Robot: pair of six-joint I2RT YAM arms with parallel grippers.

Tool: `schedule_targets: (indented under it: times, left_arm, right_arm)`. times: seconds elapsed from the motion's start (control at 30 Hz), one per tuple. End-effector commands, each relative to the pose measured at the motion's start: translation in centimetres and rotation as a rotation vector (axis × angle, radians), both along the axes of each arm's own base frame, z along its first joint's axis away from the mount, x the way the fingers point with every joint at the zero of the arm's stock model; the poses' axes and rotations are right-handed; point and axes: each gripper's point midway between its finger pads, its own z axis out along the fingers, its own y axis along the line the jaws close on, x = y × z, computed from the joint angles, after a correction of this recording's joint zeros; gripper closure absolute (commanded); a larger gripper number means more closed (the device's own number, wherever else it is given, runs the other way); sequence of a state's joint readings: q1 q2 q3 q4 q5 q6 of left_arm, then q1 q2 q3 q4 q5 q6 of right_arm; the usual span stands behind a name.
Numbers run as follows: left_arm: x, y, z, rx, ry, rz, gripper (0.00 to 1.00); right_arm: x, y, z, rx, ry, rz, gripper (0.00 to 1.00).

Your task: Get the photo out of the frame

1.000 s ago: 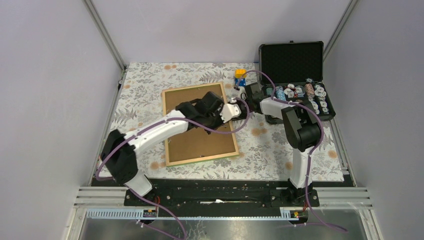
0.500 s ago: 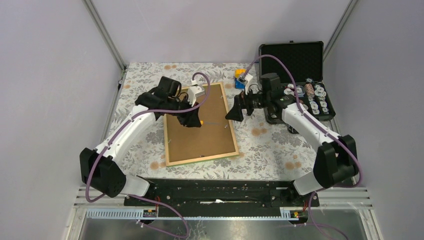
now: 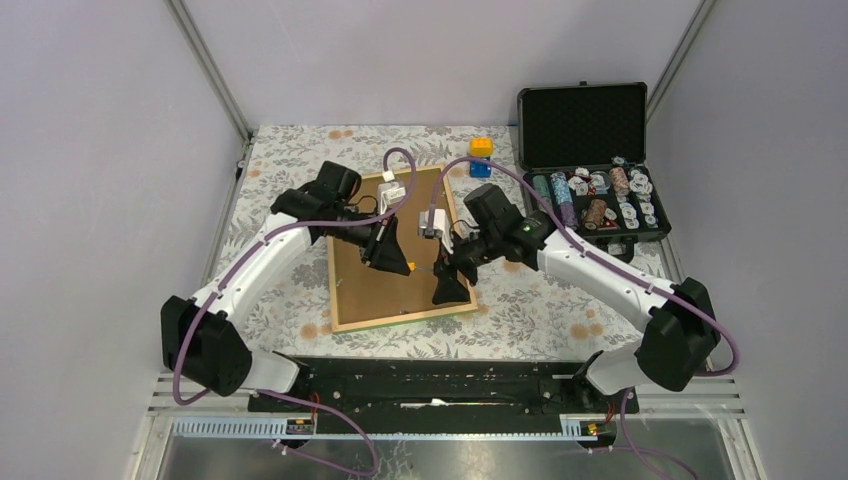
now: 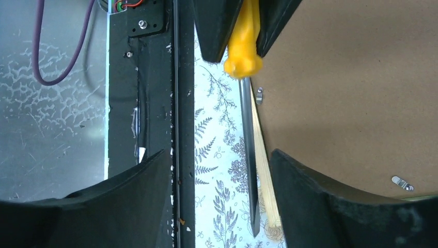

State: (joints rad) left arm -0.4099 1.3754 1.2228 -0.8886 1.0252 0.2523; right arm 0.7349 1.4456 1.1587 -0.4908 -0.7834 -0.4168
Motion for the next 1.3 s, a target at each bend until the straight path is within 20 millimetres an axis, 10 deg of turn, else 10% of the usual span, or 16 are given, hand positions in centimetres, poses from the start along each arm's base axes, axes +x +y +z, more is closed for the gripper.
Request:
schedule_targets:
  times: [0.0,0.23,0.6,1.27]
  left_arm:
    - [-0.8,-0.6,1.5,-0.100,0.055,-0.047,0.99]
    - [1.6,0.4,1.8,-0.193,0.148,0.087,0.77]
    - [2.8,1.8,3.0,-0.317,0.254,0.202,0.40]
    - [2.7,1.6,2.2,-0.339,0.329,0.216,0.66]
  right_arm:
    - [0.6,0.9,1.7,0.001,-0.121,0.009,0.34]
    - [0.9,1.8,2.5,0.017,-0.114,-0.025,1.00]
    - [2.1,3.5,2.8,0.034,-0.051,-0.098,1.00]
    - [3.0,4.8,2.9,0.034,-0.034,-0.112,1.00]
